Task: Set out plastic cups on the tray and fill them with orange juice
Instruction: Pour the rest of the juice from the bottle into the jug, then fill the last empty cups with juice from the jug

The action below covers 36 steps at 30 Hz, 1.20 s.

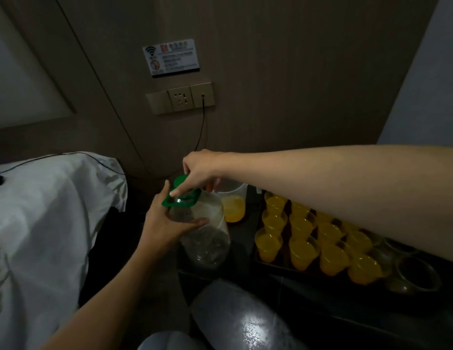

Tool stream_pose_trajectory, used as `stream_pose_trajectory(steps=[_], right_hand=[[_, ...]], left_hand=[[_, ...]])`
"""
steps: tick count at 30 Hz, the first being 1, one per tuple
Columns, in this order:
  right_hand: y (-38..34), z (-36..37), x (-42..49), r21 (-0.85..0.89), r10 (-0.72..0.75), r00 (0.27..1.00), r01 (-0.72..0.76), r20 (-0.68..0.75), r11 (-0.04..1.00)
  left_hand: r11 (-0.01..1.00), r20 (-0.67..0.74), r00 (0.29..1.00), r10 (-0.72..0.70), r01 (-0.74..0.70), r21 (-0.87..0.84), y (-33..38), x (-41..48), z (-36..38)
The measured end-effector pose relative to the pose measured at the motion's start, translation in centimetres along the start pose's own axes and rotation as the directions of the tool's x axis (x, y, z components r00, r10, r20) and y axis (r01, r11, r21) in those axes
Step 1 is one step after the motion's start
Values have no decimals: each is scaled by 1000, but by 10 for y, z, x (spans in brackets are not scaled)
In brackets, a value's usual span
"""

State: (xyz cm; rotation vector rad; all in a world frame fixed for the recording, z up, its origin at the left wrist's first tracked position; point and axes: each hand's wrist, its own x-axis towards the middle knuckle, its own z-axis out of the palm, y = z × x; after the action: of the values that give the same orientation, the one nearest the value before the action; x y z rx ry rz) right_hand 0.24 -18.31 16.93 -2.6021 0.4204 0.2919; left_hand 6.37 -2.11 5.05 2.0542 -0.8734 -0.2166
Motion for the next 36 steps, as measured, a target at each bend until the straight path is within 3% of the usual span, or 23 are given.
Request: stream_pose_trajectory(steps=[2, 4, 7, 10, 12, 15, 18, 21, 25, 29, 33, 36], right_hand=[[9, -8, -1, 64, -14, 999, 11, 42, 998], [25, -20, -3, 160, -29, 999, 23, 32, 987], [67, -37, -2, 356, 61, 992, -18, -112, 934], [119, -34, 8, 381, 205, 937, -86, -284, 920], [146, -24, 14, 402, 267, 918, -134, -295, 906], [174, -5, 20, 419, 326, 909, -198, -261, 886], [190, 14, 30, 413, 325, 917, -209, -231, 886], [201, 31, 43, 408, 299, 933, -198, -200, 891], [210, 48, 58, 483, 254, 952, -144, -171, 864], [211, 59, 72, 589, 250, 961, -137, -114, 796], [207, 57, 76, 665, 270, 953, -113, -138, 738], [203, 45, 70, 718, 336, 909, -63, -246, 694]], left_hand=[[994, -69, 996, 50, -43, 97, 5, -9, -5], [972, -191, 960, 204, -175, 158, 4, -32, -7], [882, -347, 813, 468, -404, 244, 15, -81, 6], [809, -191, 786, 588, -580, 102, 44, -111, 53], [873, -72, 874, 480, -484, -56, 65, -109, 90], [964, 34, 997, 71, -60, -259, 89, -74, 133], [842, 40, 939, -342, 325, -431, 96, -27, 159], [713, 6, 834, -551, 475, -515, 93, 9, 175], [431, -26, 663, -748, 455, -779, 69, 45, 191], [328, -54, 588, -807, 370, -869, 56, 65, 196], [371, -79, 657, -750, 319, -872, 63, 67, 193], [417, -87, 752, -653, 261, -870, 70, 68, 185]])
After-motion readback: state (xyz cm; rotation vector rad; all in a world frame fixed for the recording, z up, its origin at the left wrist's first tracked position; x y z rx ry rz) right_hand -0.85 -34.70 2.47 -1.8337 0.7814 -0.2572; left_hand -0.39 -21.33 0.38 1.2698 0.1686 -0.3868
